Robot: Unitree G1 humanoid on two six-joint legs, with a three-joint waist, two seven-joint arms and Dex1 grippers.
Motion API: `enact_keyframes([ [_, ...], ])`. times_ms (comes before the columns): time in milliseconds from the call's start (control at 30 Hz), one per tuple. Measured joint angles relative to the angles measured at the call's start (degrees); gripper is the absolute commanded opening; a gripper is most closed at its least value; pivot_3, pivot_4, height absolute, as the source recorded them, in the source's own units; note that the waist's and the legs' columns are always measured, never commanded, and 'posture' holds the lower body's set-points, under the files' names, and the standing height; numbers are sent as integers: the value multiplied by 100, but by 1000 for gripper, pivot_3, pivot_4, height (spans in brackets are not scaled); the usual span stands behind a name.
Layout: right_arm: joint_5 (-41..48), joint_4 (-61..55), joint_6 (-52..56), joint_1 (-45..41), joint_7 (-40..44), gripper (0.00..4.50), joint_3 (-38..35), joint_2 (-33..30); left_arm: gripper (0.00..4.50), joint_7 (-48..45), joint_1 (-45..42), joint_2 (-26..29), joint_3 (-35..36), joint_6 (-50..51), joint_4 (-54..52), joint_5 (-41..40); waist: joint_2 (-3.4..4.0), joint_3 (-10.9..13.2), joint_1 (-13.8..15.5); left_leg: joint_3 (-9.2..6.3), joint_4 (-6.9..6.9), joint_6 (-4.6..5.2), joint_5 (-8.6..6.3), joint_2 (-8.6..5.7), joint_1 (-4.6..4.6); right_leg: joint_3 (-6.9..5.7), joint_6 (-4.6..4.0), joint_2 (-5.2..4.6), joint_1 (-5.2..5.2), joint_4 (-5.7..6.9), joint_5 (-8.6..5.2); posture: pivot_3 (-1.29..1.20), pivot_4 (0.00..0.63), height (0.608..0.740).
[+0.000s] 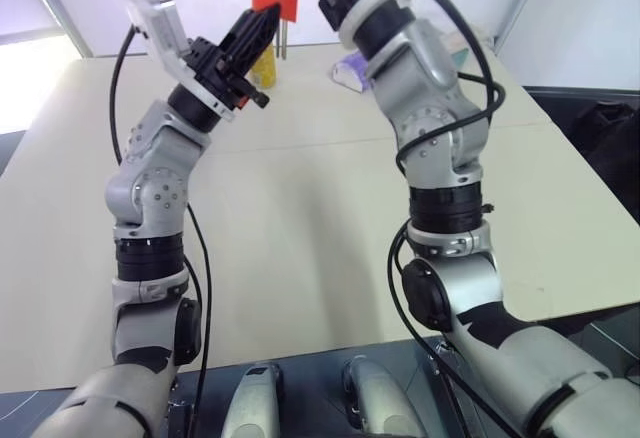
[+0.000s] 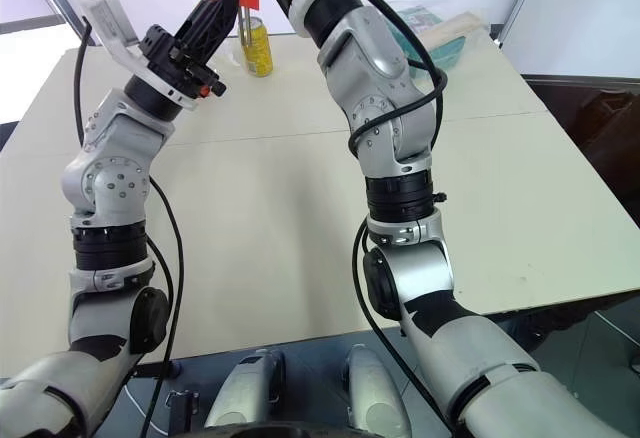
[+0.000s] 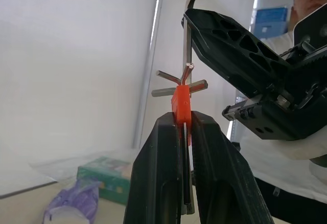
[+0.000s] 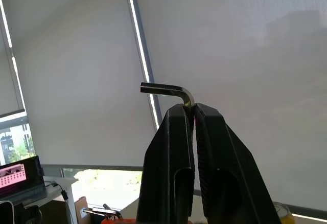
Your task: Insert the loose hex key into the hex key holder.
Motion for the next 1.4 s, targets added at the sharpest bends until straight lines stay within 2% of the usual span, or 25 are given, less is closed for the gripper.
enact_keyframes([
  [1400, -232, 85, -154, 74, 138, 25, 35, -4, 0, -16, 2, -6, -34, 14, -83, -6, 0, 0, 0, 0, 0, 0, 0, 0, 0, 0, 0, 0, 0, 0, 0, 0, 150, 740],
])
